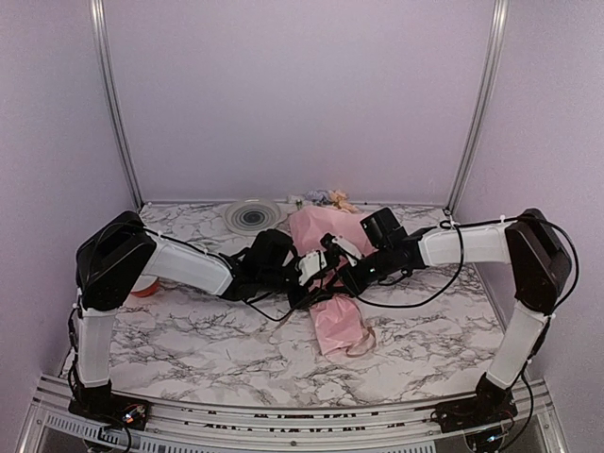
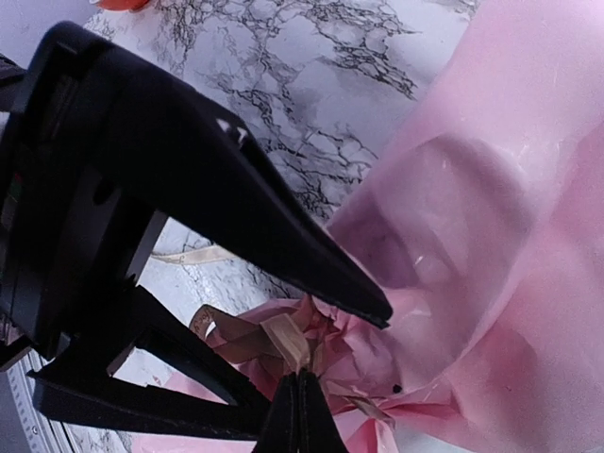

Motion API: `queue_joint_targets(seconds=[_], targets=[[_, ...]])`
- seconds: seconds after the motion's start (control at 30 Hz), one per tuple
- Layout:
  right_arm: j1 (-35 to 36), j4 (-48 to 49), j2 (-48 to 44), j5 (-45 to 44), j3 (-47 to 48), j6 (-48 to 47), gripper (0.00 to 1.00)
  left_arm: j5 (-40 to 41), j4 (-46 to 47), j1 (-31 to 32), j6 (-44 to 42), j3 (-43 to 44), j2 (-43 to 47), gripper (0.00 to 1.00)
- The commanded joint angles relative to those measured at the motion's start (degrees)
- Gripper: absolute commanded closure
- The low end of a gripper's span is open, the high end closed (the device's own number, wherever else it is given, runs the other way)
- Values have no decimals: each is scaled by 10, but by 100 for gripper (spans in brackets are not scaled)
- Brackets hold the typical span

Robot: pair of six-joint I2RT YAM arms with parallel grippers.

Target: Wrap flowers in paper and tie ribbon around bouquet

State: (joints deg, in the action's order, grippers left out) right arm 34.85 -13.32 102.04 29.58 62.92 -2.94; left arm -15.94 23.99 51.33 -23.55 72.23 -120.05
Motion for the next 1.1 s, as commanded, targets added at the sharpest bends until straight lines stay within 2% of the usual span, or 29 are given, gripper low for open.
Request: queue_joint_targets(seconds=[0.0, 0.13, 0.23, 0.3, 0.47, 0.6, 0.87, 1.07], targets=[[-14, 15, -10, 16, -3, 7, 100, -32, -37, 1, -1, -6, -8, 45], [-18, 27, -10, 24, -9, 10, 100, 16, -38, 1, 4, -4, -12, 59], [-18, 27, -4, 27, -7, 11, 100, -3, -37, 2, 3, -1, -10, 61], [-18, 26, -1, 28, -5, 11, 100, -4, -37, 3, 4, 2, -13, 66], [-19, 22, -1, 28, -1, 9, 100, 27, -36, 3, 25, 16, -20, 82], [-20, 19, 0, 27, 2, 9, 100, 79, -24, 3, 48, 25, -22, 89], [-20, 9, -1, 20, 5, 7, 100, 83, 25, 5, 57, -4, -11, 89], [-24, 14, -1, 12, 9, 18, 100, 34, 29, 5, 18, -38, 20, 78]])
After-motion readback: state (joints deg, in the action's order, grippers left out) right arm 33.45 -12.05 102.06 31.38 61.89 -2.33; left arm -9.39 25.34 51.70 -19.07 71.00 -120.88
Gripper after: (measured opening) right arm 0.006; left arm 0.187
